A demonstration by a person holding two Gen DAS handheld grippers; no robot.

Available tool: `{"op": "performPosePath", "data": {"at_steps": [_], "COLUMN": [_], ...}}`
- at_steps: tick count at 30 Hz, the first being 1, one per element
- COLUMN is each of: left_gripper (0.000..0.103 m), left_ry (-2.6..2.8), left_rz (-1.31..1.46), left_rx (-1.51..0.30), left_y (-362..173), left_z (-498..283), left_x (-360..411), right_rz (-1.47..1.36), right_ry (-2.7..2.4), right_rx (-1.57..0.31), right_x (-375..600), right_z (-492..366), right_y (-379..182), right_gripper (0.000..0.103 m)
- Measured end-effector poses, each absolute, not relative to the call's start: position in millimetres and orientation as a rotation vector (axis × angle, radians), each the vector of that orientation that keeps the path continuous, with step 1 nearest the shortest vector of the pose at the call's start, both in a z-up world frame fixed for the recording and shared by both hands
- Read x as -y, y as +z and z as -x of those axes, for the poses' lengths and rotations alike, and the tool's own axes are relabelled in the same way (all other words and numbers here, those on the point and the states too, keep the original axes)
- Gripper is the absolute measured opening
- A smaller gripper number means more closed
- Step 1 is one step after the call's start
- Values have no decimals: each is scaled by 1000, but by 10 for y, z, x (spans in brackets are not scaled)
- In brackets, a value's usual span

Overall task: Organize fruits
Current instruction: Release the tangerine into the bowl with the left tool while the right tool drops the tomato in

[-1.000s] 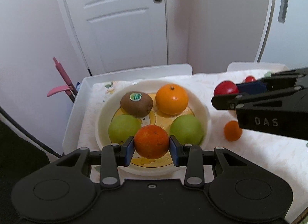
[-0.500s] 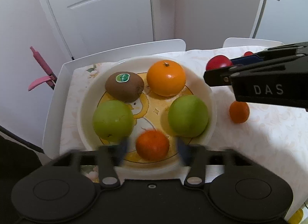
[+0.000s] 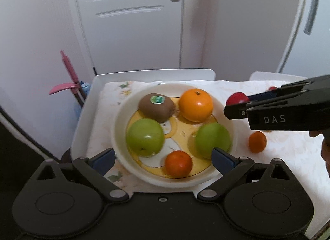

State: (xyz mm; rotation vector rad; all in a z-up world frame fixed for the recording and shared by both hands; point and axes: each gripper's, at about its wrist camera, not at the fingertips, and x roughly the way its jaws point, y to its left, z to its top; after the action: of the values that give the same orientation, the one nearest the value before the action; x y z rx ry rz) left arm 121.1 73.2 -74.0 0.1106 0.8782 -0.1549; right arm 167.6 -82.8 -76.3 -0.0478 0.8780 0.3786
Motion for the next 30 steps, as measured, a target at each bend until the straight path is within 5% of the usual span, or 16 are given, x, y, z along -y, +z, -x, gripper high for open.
{"op": "performPosePath", "data": {"at_steps": [13, 15, 17, 30], "left_gripper": [101, 101, 101, 101], "left_ry": [-113, -109, -105, -69], "left_rz": [-77, -81, -84, -87], "left_rx": [-888, -889, -884, -858], "left_y": [-788, -786, -775, -621], "left_z": [-1078, -1067, -1046, -879], "left_x": [-841, -843, -850, -760], "right_rz": [35, 40, 38, 42], "right_ry": [379, 381, 377, 365], "right_rx": [-921, -912, -877, -838], "right_x": [796, 777, 771, 829], "right_z": [-1833, -1813, -1766, -1451], "right_y": [-907, -898, -860, -675], "right_gripper": [54, 85, 103, 103]}}
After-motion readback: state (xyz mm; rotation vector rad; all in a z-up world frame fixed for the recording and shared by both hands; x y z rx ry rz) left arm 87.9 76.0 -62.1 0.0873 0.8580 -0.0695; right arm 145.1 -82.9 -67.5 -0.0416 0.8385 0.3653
